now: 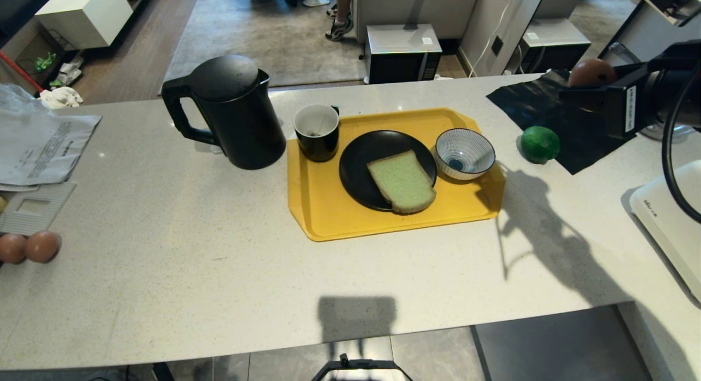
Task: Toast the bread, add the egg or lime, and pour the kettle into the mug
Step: Put the egg in the bowl
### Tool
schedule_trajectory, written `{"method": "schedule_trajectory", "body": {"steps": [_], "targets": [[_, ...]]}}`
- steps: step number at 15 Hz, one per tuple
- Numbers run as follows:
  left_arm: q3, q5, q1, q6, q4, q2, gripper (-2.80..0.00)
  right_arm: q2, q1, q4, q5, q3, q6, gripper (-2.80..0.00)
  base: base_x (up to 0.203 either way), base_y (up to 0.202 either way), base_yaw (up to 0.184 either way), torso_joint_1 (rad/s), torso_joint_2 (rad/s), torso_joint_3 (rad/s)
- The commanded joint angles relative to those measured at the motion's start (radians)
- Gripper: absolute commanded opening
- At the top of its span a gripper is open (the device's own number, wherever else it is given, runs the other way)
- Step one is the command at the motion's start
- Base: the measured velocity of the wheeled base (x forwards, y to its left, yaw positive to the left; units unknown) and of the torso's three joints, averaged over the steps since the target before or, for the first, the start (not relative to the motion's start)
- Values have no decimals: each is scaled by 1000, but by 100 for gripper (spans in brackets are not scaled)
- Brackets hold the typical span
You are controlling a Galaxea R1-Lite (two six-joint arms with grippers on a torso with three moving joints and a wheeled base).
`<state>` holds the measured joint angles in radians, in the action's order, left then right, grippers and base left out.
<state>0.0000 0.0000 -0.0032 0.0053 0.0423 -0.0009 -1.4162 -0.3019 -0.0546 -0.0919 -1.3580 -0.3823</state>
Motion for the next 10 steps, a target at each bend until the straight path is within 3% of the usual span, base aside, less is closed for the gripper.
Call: {"method": "schedule_trajectory", "body": {"steps": [1, 6, 10], "targets": [[17, 0, 0, 1, 1, -2, -280, 3, -2, -1, -2, 5, -4, -280, 0, 0, 0, 0, 0, 0], [17, 0, 0, 1, -1, -2, -280, 14, -2, 1, -2, 40, -6, -280, 14, 0, 1, 0, 1, 0], [17, -2, 0, 1, 1, -2, -280, 14, -2, 1, 0, 44, -6, -280, 184, 0, 0, 7, 5, 5]]}}
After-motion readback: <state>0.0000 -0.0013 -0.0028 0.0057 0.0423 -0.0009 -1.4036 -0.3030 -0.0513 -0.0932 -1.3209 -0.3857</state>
